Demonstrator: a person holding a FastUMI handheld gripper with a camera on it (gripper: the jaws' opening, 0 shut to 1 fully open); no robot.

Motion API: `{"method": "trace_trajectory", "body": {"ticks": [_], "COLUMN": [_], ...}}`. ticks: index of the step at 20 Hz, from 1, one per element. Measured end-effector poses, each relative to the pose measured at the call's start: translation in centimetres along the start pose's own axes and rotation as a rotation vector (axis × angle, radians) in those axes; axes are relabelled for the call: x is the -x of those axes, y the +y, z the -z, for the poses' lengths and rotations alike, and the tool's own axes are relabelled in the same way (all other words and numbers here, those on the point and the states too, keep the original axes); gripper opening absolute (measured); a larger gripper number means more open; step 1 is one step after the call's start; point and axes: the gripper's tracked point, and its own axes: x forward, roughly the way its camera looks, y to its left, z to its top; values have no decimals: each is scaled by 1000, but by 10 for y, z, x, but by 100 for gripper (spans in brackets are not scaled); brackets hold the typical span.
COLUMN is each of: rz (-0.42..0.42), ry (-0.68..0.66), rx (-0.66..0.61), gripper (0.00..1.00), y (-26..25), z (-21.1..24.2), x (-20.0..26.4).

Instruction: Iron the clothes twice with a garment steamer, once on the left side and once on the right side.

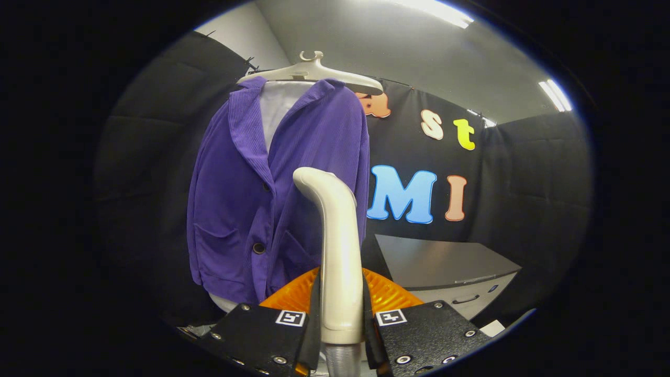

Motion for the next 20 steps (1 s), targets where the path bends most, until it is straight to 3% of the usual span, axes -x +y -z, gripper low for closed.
{"method": "trace_trajectory", "body": {"ticks": [20], "rz": [-108], "ry": [243], "rx": [88], "gripper": [34], "y": [32], "z": [159], "x": [23]}}
